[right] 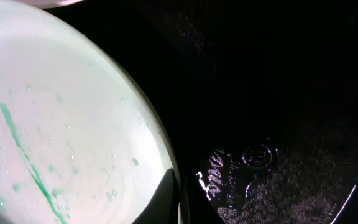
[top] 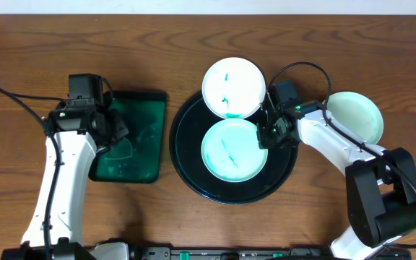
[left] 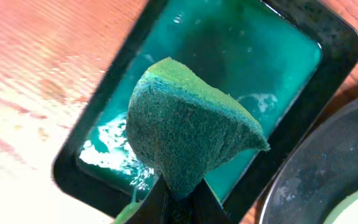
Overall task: Clean dirty plates on tray and stack at the side
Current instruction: 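Pick up the green sponge from the basin with the left gripper, then scrub the held plate with the sponge in the left gripper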
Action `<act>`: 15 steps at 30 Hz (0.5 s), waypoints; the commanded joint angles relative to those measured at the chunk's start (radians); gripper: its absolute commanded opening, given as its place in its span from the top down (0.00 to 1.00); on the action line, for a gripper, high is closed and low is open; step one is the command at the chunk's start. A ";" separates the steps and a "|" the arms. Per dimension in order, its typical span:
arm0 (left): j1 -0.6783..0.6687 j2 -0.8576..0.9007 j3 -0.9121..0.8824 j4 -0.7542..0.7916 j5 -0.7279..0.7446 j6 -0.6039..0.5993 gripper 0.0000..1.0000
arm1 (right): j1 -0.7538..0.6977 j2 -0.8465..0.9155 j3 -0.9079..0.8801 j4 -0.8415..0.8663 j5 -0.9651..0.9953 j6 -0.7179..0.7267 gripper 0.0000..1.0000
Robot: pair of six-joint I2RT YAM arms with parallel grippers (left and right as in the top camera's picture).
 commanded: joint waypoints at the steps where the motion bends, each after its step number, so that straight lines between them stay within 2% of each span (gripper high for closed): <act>1: -0.041 0.061 -0.009 0.013 0.141 0.006 0.93 | -0.002 0.011 0.004 0.006 0.025 0.020 0.99; 2: -0.088 0.093 -0.009 0.027 0.223 -0.006 0.93 | -0.002 0.011 0.004 0.006 0.025 0.020 0.99; 4: -0.145 0.111 -0.009 0.052 0.265 -0.045 0.93 | -0.001 0.011 0.004 0.006 0.025 0.020 0.99; 10: -0.407 0.145 -0.009 0.228 0.258 -0.095 0.93 | -0.001 0.011 0.004 0.006 0.025 0.020 0.99; 12: -0.509 0.209 -0.009 0.284 0.230 -0.156 0.93 | -0.001 0.011 0.004 0.005 0.025 0.020 0.99; 15: -0.570 0.302 -0.009 0.324 0.235 -0.228 0.93 | -0.001 0.011 0.004 0.002 0.024 0.020 0.99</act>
